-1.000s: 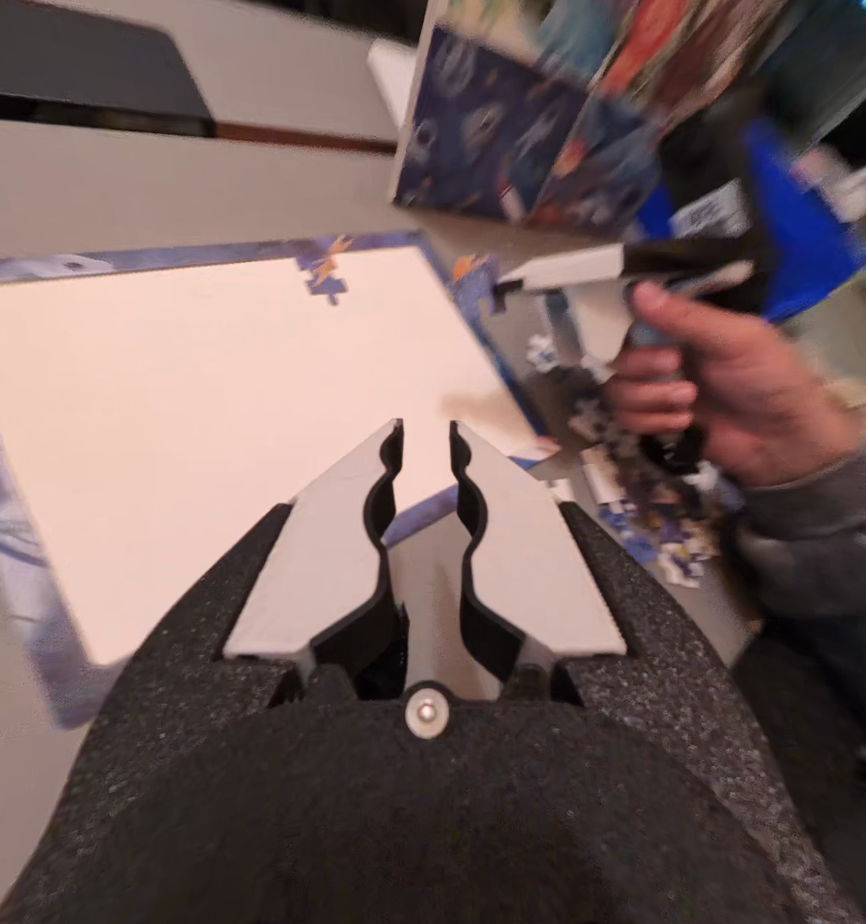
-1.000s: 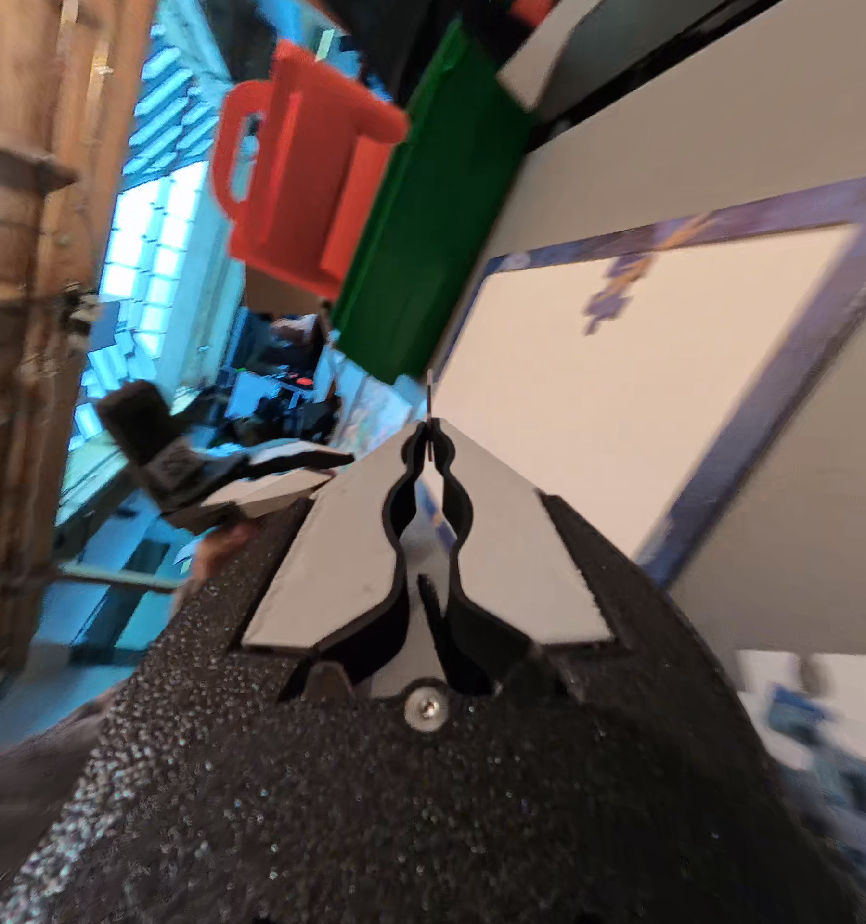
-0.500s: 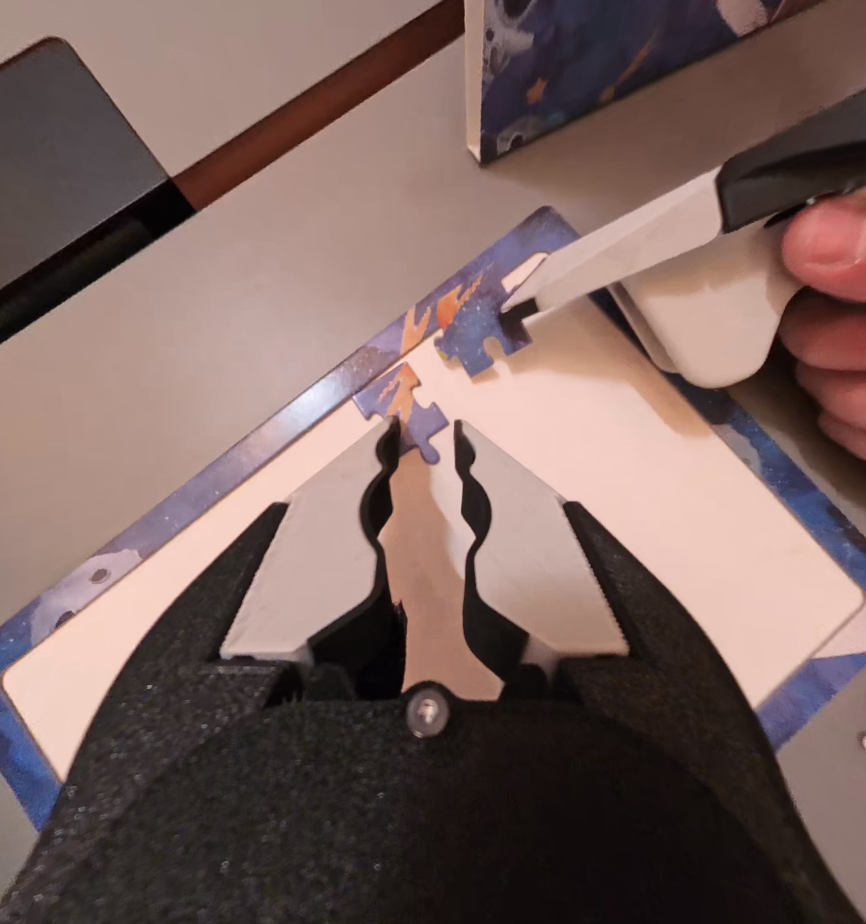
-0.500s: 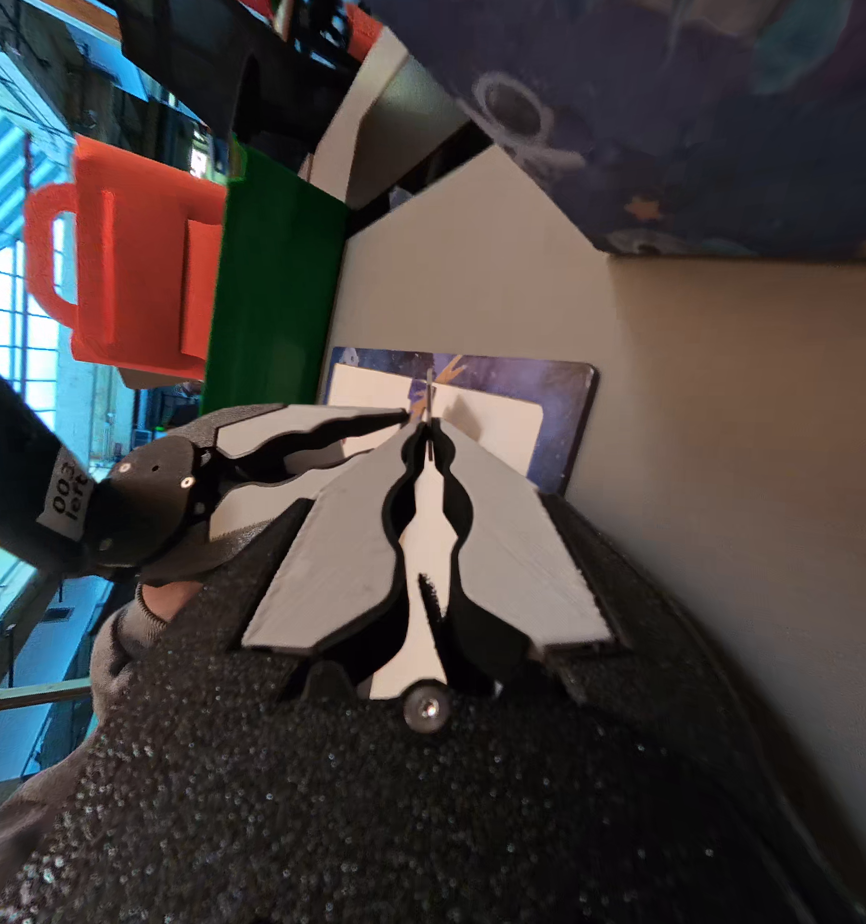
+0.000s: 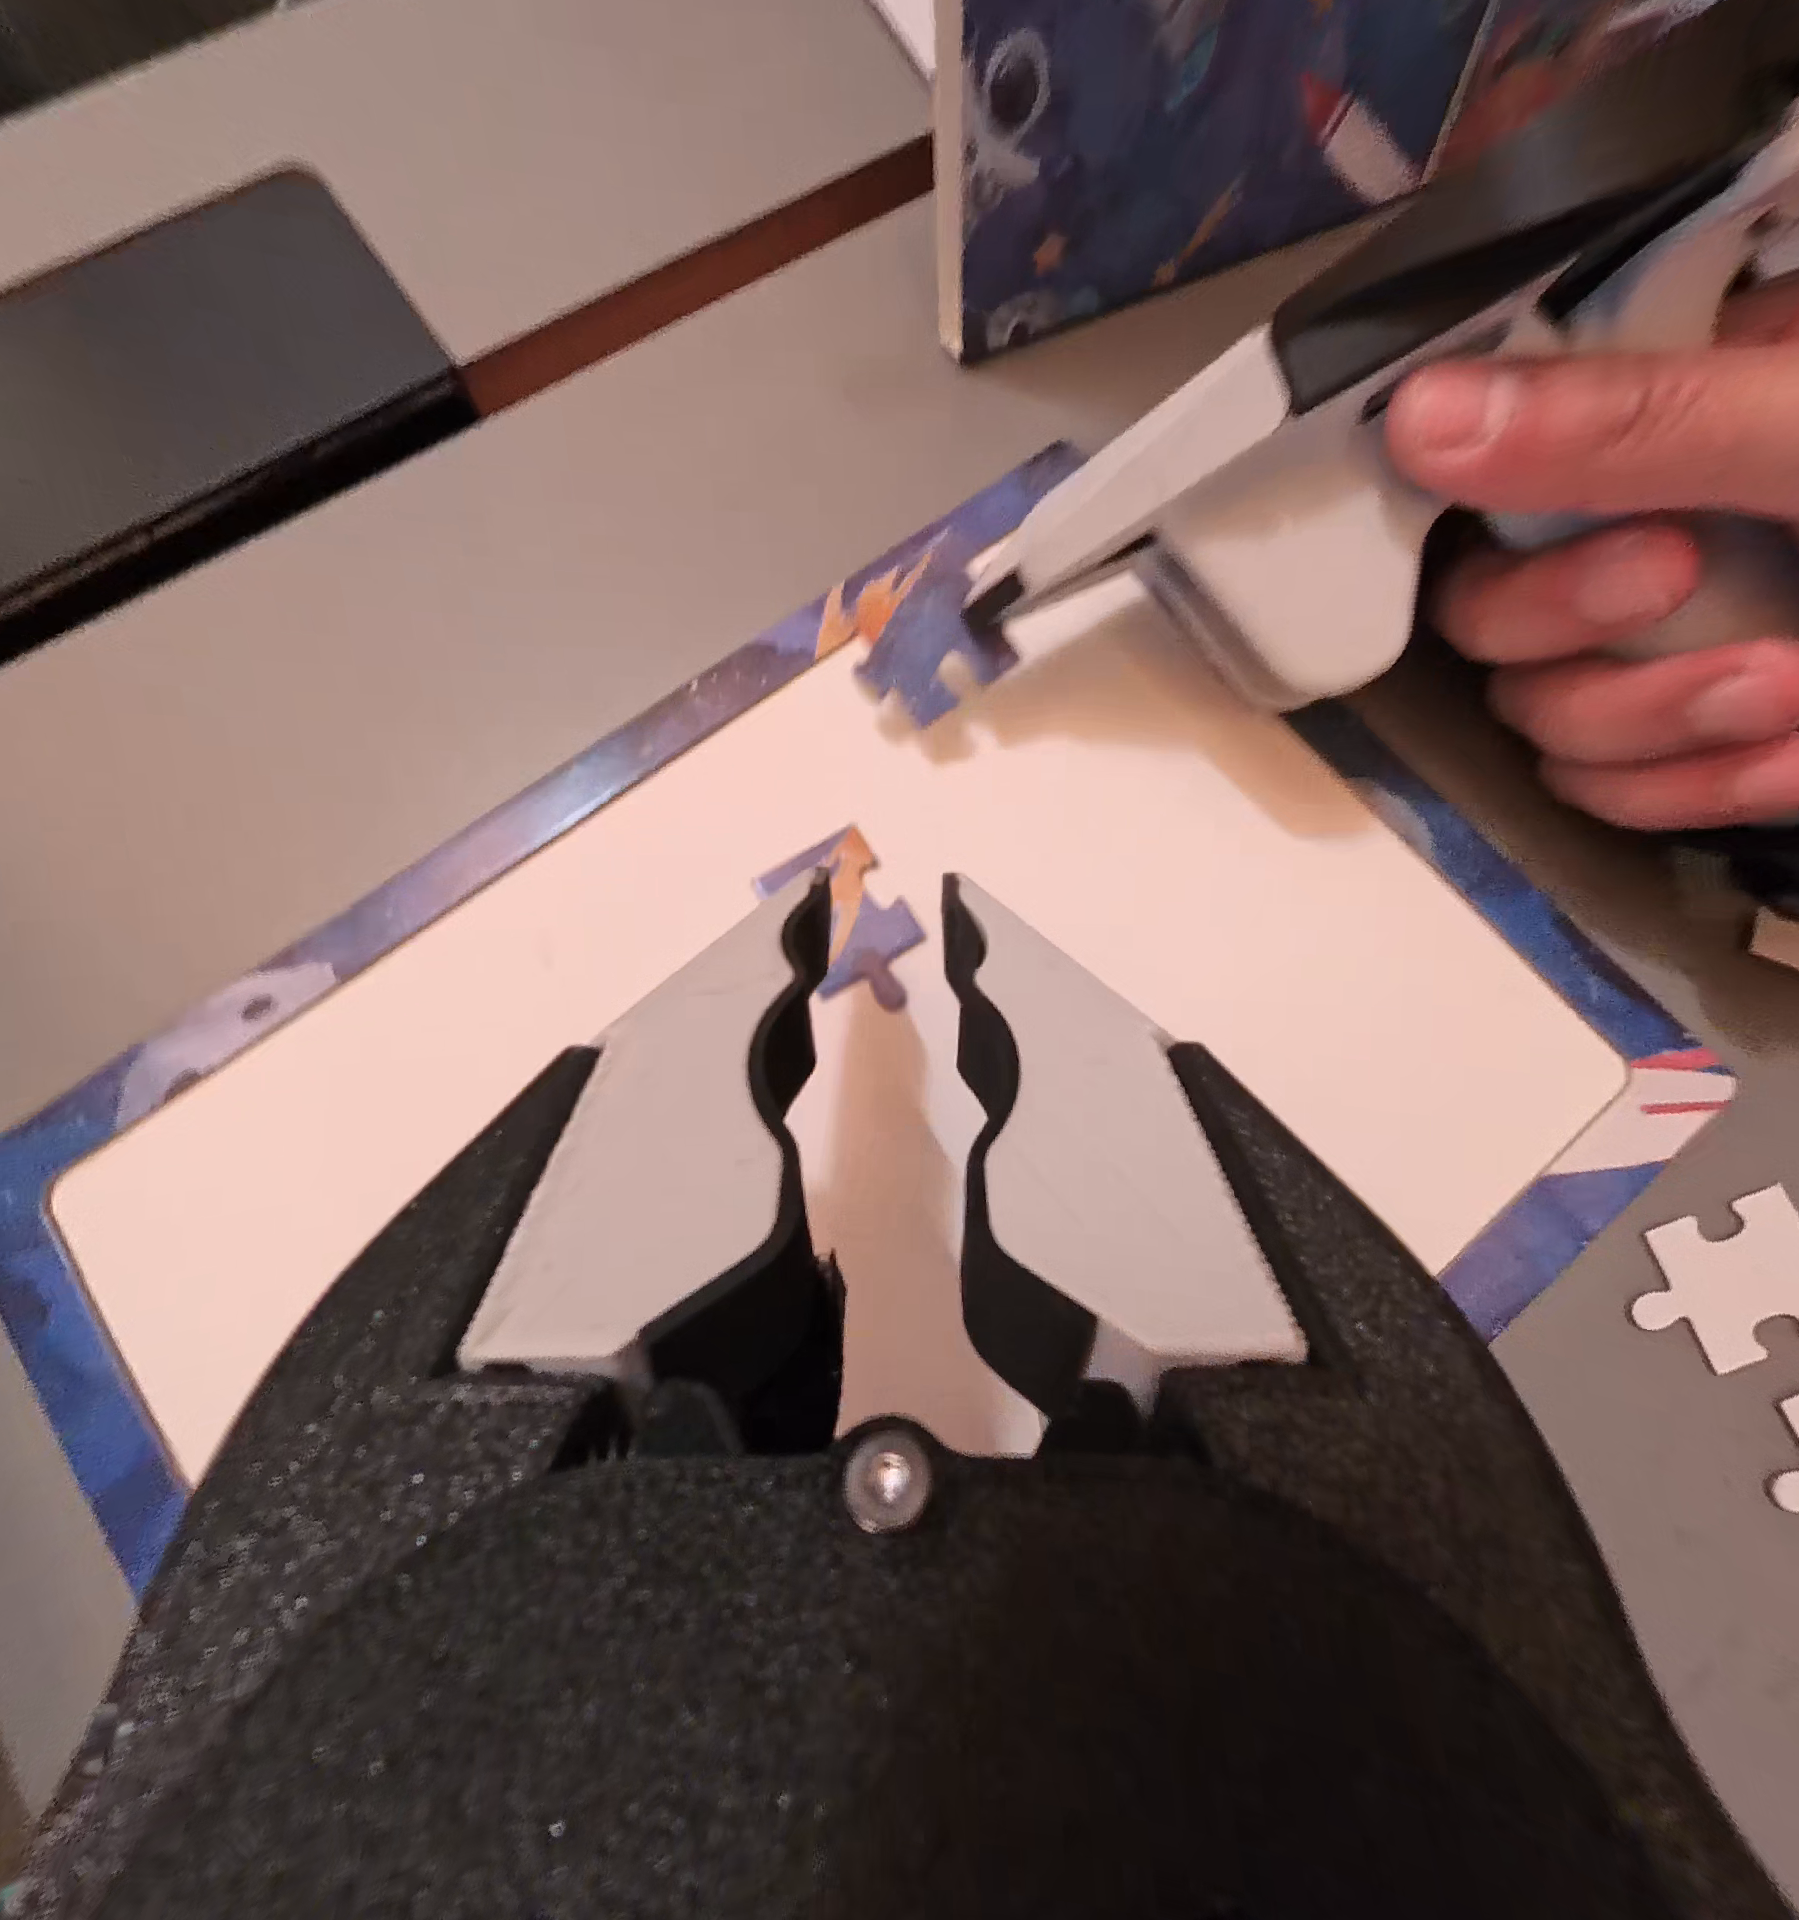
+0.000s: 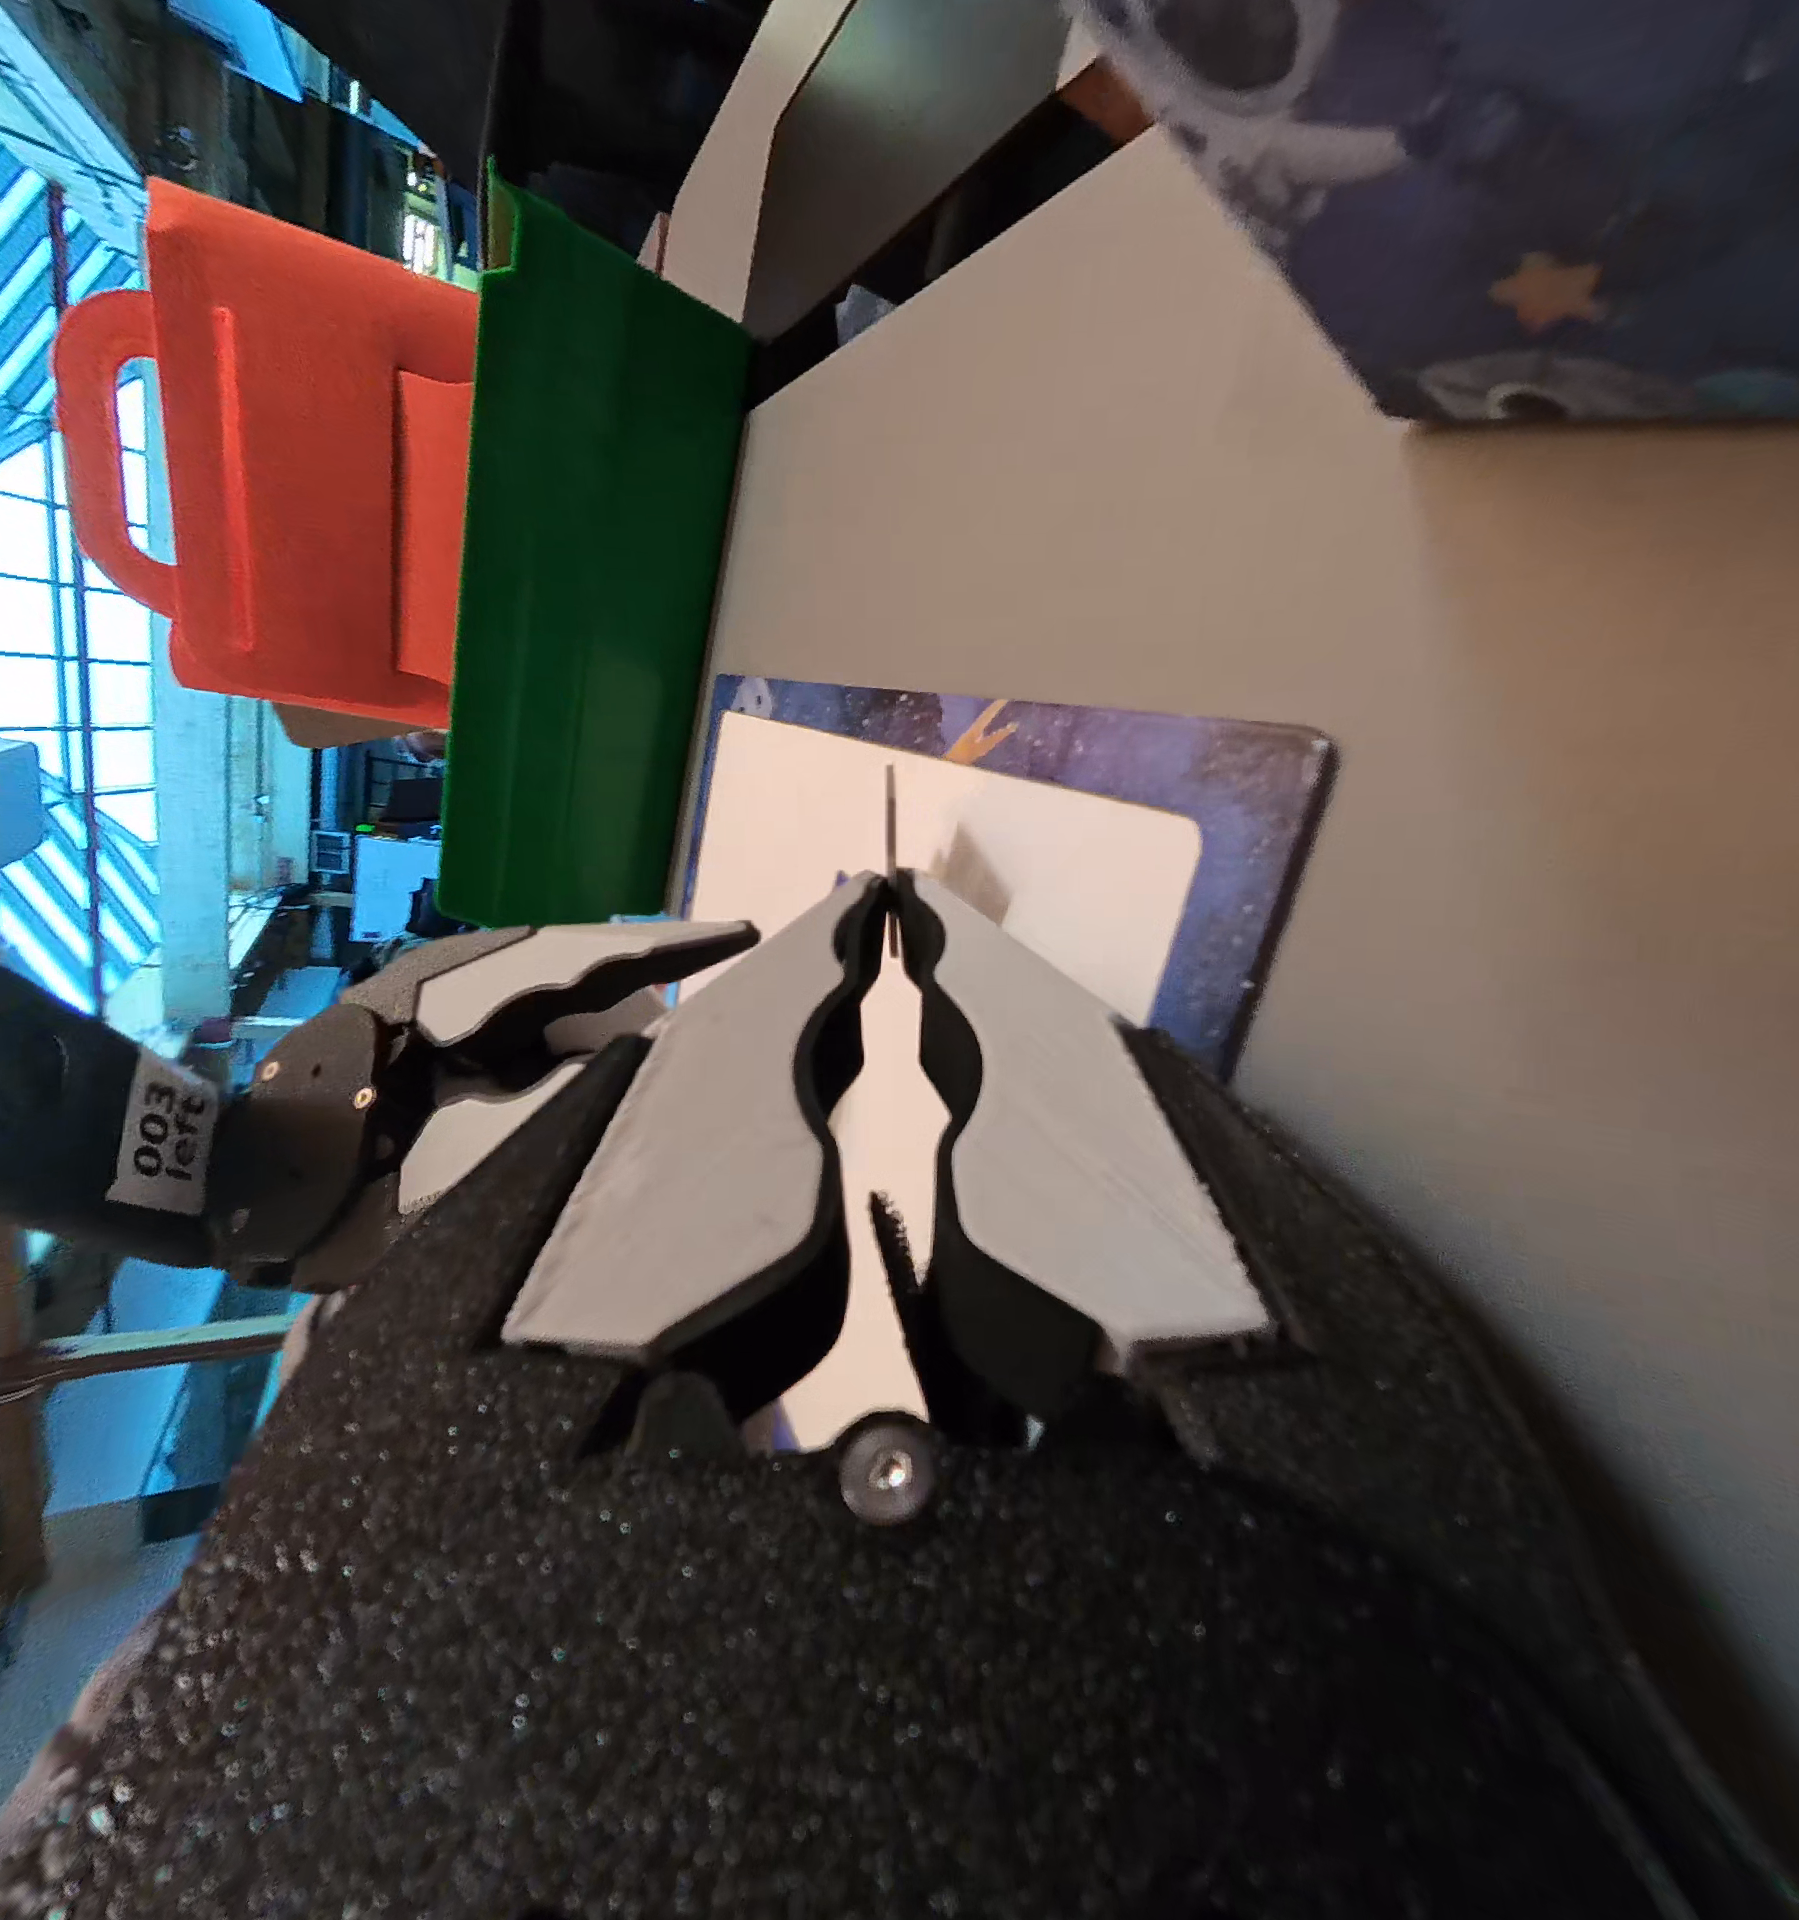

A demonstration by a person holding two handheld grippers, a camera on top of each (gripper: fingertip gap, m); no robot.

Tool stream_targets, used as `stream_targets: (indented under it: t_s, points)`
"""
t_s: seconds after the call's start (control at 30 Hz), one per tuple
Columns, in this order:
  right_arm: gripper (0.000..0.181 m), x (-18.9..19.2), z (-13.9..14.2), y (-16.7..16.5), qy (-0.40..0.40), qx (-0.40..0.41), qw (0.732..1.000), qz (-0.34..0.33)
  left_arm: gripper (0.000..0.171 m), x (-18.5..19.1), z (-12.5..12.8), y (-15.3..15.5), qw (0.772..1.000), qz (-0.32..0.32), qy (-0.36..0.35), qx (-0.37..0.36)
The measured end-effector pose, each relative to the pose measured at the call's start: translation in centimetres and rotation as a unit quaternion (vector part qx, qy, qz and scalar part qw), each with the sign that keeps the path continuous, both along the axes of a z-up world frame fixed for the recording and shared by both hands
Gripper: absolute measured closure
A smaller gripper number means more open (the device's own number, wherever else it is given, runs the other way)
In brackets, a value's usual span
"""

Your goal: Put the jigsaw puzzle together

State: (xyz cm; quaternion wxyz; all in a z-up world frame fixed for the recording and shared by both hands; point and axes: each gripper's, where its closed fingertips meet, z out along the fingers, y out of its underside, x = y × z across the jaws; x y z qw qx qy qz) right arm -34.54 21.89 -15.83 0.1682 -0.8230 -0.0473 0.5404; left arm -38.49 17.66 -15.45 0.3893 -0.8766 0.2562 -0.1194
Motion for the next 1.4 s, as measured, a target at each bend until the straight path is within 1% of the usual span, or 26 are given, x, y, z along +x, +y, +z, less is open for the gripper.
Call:
stream_targets:
  t_s: [0.07, 0.13, 0.17, 0.2, 0.3, 0.37, 0.4, 0.43, 0.47, 0.57, 0.63, 0.67, 0.73, 0.77, 0.83, 0.93, 1.03, 1.13, 1.2, 1.23, 1.4]
  points:
    - [0.179, -0.5, -0.1, -0.2, -0.011, 0.000, 1.000, 0.006, 0.150, 0.5, 0.1, 0.8, 1.000, -0.013, 0.009, 0.006]
    - [0.179, -0.5, -0.8, 0.4, -0.052, 0.025, 0.998, -0.002, 0.150, 0.4, -0.4, 1.7, 0.999, -0.013, 0.031, 0.003]
    - [0.172, -0.4, -1.3, 0.4, -0.075, 0.031, 0.997, 0.002, 0.150, 0.5, -0.5, 2.1, 0.999, -0.011, 0.035, 0.003]
    - [0.167, -0.4, -1.2, 0.4, -0.082, 0.039, 0.996, 0.005, 0.150, 0.6, -0.5, 2.3, 0.999, -0.010, 0.034, 0.002]
    - [0.151, 0.0, 0.1, 0.6, -0.069, 0.057, 0.996, 0.010, 0.150, 1.1, -0.7, 2.6, 0.999, -0.016, 0.038, 0.001]
    - [0.153, 1.2, 0.7, 1.4, -0.098, 0.100, 0.990, -0.004, 0.151, 1.0, -0.6, 3.1, 0.998, -0.021, 0.059, 0.006]
    - [0.161, 1.6, 1.0, 1.8, -0.118, 0.133, 0.984, -0.001, 0.153, 0.7, -0.4, 3.5, 0.997, -0.021, 0.072, 0.011]
    - [0.173, 1.7, 1.3, 1.8, -0.137, 0.173, 0.975, 0.014, 0.154, 0.2, 0.0, 4.2, 0.996, -0.014, 0.081, 0.019]
    - [0.181, 1.5, 1.1, 1.8, -0.164, 0.204, 0.965, 0.033, 0.156, -0.6, 0.4, 4.8, 0.996, 0.002, 0.083, 0.022]
    - [0.181, 0.7, 0.2, 1.8, -0.243, 0.278, 0.927, 0.071, 0.162, -3.3, 0.7, 6.0, 0.996, 0.055, 0.067, 0.009]
    - [0.181, 0.3, 0.1, 2.3, -0.291, 0.326, 0.896, 0.079, 0.168, -4.1, 0.2, 6.0, 0.997, 0.071, 0.043, 0.000]
    - [0.181, 0.1, 0.1, 2.4, -0.312, 0.345, 0.881, 0.087, 0.169, -4.6, -0.1, 6.1, 0.996, 0.079, 0.047, -0.002]
    - [0.181, -0.4, -0.6, 2.3, -0.343, 0.360, 0.859, 0.118, 0.171, -5.4, -0.6, 6.7, 0.994, 0.086, 0.071, 0.003]
    - [0.181, -0.5, -1.1, 2.3, -0.359, 0.357, 0.852, 0.130, 0.171, -5.4, -0.7, 6.9, 0.994, 0.085, 0.071, 0.004]
    - [0.181, -0.9, -1.9, 2.0, -0.363, 0.351, 0.851, 0.143, 0.171, -5.1, -1.2, 7.2, 0.995, 0.080, 0.061, -0.008]
    - [0.181, -1.3, -1.8, 1.9, -0.349, 0.347, 0.860, 0.139, 0.171, -4.9, -2.0, 7.4, 0.995, 0.071, 0.063, -0.020]
    - [0.181, -0.9, -1.6, 2.3, -0.363, 0.354, 0.851, 0.134, 0.171, -4.8, -2.2, 7.5, 0.996, 0.073, 0.044, -0.025]
    - [0.181, -1.4, -1.2, 1.6, -0.347, 0.358, 0.855, 0.143, 0.171, -4.8, -2.3, 7.5, 0.996, 0.073, 0.039, -0.025]
    - [0.181, -0.7, -1.6, 1.6, -0.374, 0.361, 0.840, 0.153, 0.171, -4.8, -2.3, 7.5, 0.996, 0.072, 0.038, -0.024]
    - [0.181, -0.5, -1.7, 1.7, -0.379, 0.362, 0.838, 0.152, 0.171, -4.8, -2.3, 7.5, 0.996, 0.073, 0.038, -0.024]
    - [0.181, -1.0, -1.8, 1.6, -0.359, 0.349, 0.853, 0.146, 0.171, -4.8, -2.3, 7.5, 0.996, 0.070, 0.039, -0.025]
